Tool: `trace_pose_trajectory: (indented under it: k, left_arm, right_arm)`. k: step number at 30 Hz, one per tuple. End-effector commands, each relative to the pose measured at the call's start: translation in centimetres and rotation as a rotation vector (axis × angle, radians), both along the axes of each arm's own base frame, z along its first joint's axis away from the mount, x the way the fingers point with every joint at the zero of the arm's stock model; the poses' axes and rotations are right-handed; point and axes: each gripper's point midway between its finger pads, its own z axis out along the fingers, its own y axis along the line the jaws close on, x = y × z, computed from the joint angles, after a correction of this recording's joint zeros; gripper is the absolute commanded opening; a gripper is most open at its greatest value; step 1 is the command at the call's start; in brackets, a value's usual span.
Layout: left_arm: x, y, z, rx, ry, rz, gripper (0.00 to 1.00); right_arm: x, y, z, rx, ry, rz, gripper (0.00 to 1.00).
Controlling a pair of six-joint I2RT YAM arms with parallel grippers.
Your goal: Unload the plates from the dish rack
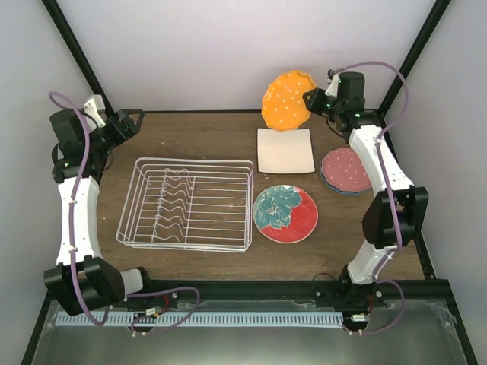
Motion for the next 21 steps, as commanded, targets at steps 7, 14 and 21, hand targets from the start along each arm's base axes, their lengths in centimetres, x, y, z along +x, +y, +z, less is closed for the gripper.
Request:
trace_pose_trajectory:
  k: [7,14,21]
  left_arm:
    - [0.1,-0.2,0.9,0.003,-0.029,-0.023,1.0]
    - [0.3,-0.2,0.7,0.002,-0.026,-0.027,1.0]
    - [0.2,-0.2,0.7,0.018,-0.025,-0.031,1.0]
  right_arm:
    - [-4.9,-11.9,1.2,0.275,0.079,-0.224,0.01]
    - [-7.1,-17.0,-4.1,0.247,0.189,-0.365,0.01]
    - [-8.8,-19.9,-9.2,0.247,0.287,-0.471,0.01]
